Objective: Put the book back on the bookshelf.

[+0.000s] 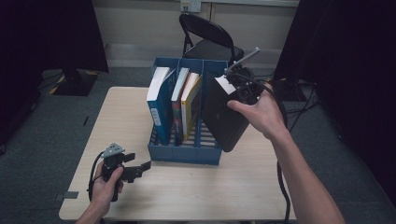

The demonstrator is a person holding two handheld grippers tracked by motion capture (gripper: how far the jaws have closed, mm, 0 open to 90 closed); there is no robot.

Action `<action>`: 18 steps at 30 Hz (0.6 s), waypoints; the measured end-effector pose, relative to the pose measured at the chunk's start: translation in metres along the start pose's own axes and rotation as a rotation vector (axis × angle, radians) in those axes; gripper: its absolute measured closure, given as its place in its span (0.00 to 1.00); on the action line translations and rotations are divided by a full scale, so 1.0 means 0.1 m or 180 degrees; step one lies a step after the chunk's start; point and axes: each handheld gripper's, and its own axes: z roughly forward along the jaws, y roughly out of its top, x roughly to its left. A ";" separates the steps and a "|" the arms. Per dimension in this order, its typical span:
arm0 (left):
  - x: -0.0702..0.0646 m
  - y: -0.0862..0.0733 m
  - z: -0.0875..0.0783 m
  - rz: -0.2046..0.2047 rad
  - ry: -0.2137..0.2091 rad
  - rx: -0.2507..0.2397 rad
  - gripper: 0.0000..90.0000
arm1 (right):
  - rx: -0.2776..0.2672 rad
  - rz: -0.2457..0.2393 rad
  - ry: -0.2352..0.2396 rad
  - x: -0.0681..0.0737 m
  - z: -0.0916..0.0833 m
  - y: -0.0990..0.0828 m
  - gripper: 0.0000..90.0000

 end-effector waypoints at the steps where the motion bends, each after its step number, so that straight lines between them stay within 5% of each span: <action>1: 0.00 0.00 0.00 0.0012 0.0001 0.0004 0.20 | 0.0013 -0.0002 -0.0002 0.01 0.01 0.02 0.60; 10: 0.03 -0.01 -0.04 -0.0014 0.0006 -0.0020 0.20 | 0.0099 0.0134 0.0011 0.06 0.16 0.26 0.60; 18: 0.06 -0.01 -0.05 -0.0033 0.0021 -0.0032 0.19 | 0.0112 0.0160 -0.0012 0.03 0.17 0.25 0.60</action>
